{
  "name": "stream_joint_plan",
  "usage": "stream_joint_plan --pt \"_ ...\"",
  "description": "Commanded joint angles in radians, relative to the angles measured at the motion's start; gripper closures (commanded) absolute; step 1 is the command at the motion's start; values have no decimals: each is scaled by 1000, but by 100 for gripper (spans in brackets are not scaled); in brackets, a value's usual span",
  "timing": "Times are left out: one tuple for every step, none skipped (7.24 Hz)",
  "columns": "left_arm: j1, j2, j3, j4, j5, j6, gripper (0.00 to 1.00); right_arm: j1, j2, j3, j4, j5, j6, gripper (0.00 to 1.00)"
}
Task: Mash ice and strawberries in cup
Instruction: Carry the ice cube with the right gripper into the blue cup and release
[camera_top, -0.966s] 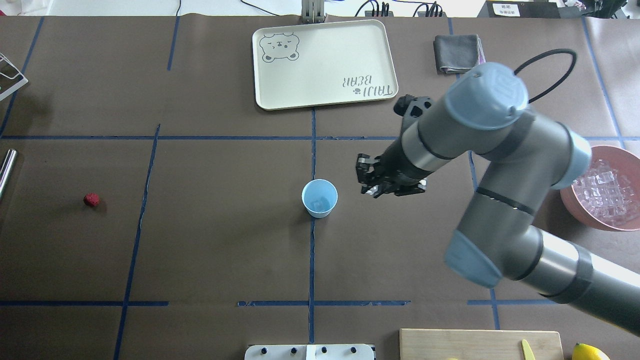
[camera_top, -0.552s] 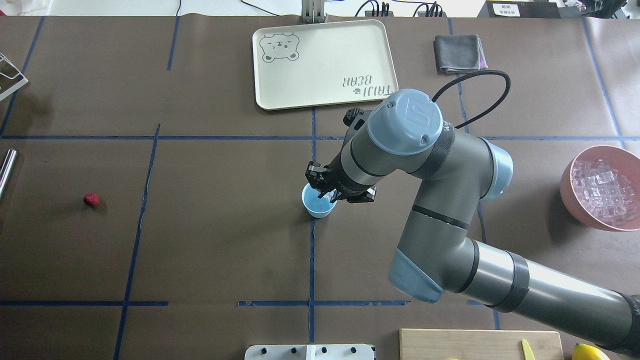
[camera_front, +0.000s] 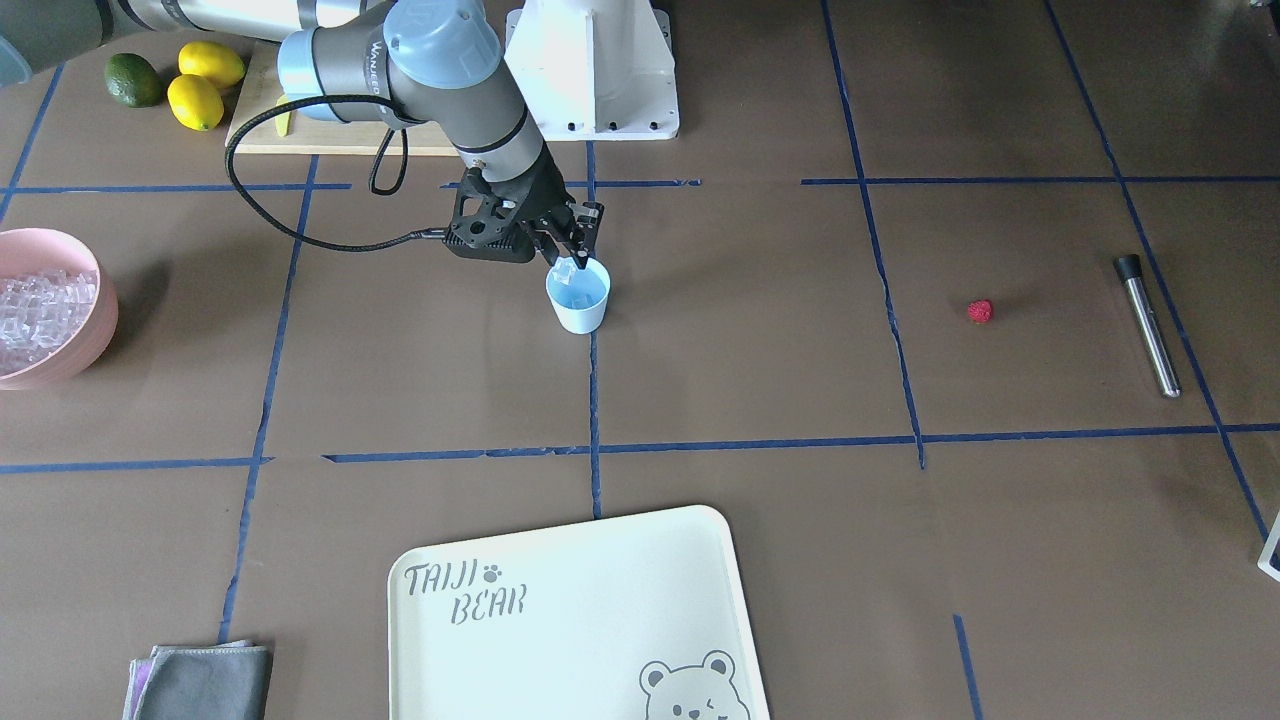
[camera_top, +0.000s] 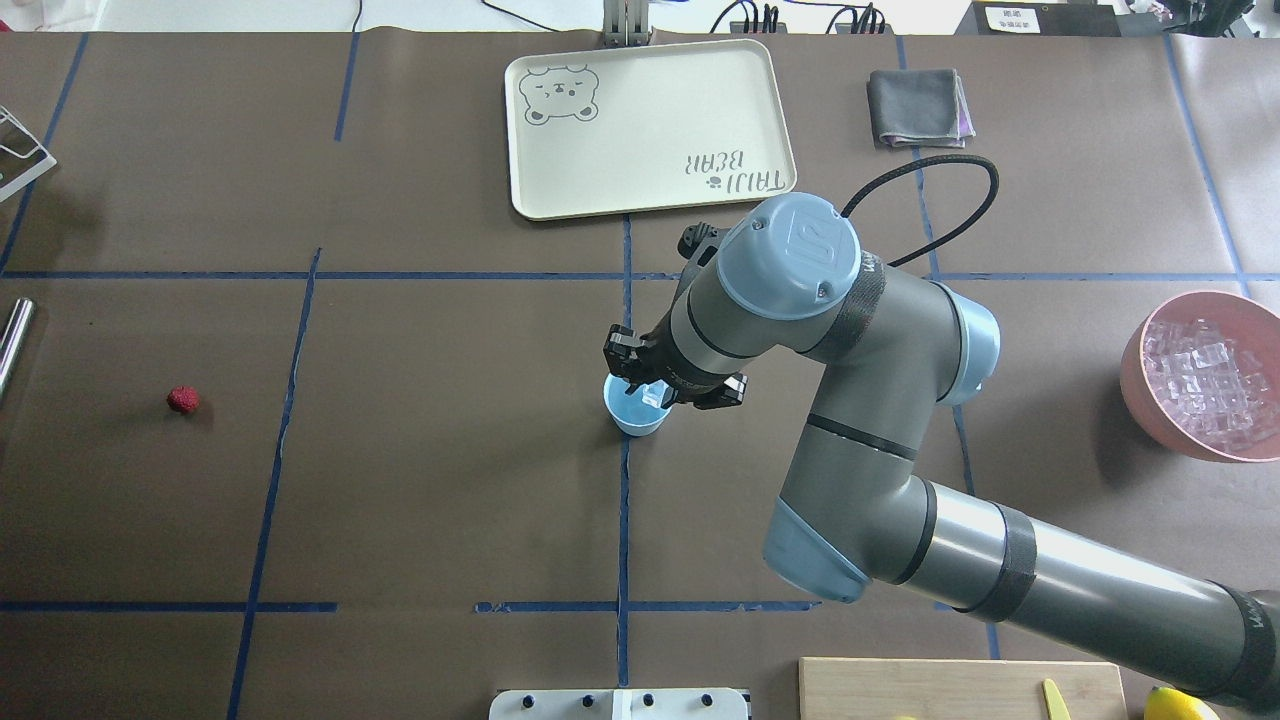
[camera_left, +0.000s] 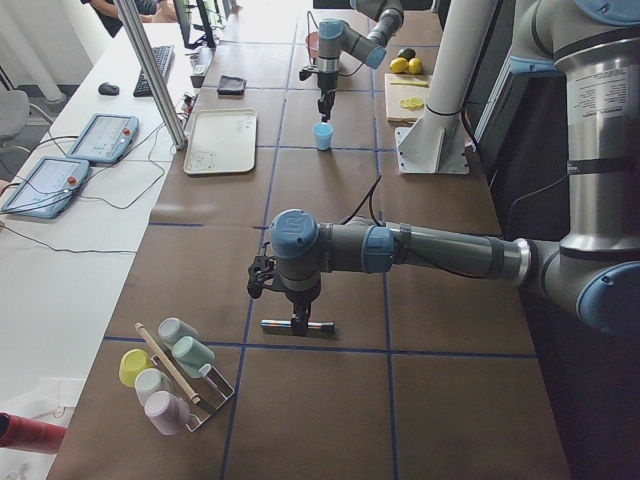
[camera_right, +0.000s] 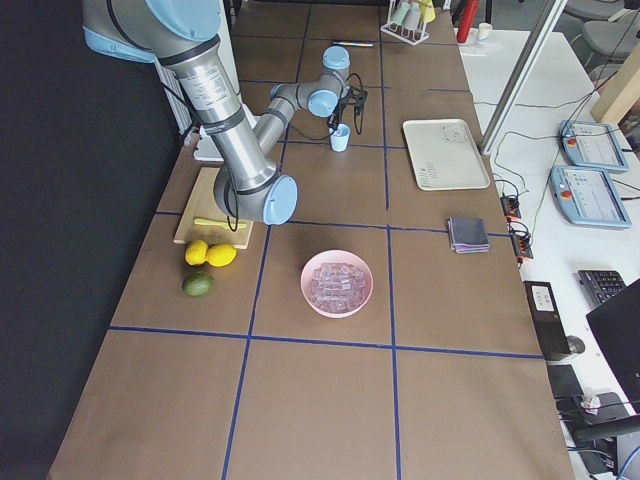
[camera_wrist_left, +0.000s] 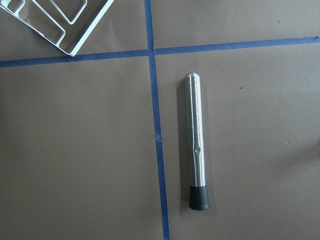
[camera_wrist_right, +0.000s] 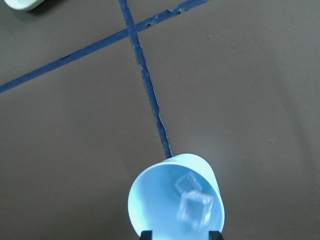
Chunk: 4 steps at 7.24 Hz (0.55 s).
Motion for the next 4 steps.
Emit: stream_joint_plan --pt "0 13 -6 -2 1 2 0 -3 -3 4 0 1 3 1" --pt "0 14 -6 -2 1 2 0 31 -33 66 -9 24 -6 0" --pt "0 14 -6 -2 1 2 0 89 -156 148 -9 90 -35 0" --pt "0 15 -6 -2 1 2 0 173 -275 208 -11 156 -209 0"
